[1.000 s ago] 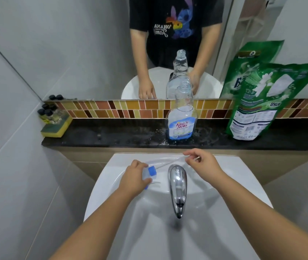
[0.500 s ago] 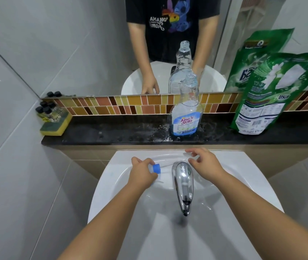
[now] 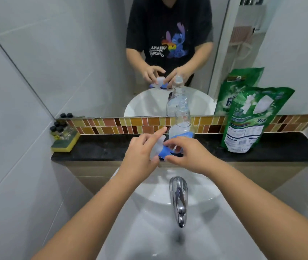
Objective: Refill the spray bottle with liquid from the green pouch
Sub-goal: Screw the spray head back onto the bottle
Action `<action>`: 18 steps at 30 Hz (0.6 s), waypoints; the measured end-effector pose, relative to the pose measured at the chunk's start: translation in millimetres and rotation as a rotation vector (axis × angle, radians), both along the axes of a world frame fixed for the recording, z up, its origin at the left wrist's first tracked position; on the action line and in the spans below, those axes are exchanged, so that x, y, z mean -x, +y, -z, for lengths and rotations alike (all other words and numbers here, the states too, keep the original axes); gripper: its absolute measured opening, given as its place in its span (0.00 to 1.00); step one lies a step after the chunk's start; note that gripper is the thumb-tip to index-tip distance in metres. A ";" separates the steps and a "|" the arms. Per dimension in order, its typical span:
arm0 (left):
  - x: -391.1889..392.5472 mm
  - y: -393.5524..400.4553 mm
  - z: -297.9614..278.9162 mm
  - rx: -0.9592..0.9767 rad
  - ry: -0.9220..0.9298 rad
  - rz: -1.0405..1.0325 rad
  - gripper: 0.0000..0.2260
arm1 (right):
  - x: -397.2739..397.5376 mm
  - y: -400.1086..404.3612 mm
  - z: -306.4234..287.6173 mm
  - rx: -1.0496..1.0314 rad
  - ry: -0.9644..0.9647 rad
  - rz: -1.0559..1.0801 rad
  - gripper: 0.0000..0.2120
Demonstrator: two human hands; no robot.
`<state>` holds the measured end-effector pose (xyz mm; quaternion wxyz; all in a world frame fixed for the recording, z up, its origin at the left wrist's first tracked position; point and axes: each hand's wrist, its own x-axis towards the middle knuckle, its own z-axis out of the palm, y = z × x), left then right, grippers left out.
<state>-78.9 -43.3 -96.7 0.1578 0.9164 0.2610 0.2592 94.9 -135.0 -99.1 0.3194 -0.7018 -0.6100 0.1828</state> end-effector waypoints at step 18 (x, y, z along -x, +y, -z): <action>-31.0 -0.5 -112.2 0.102 -0.517 0.122 0.27 | -48.2 -12.6 -144.4 -0.458 0.517 0.263 0.16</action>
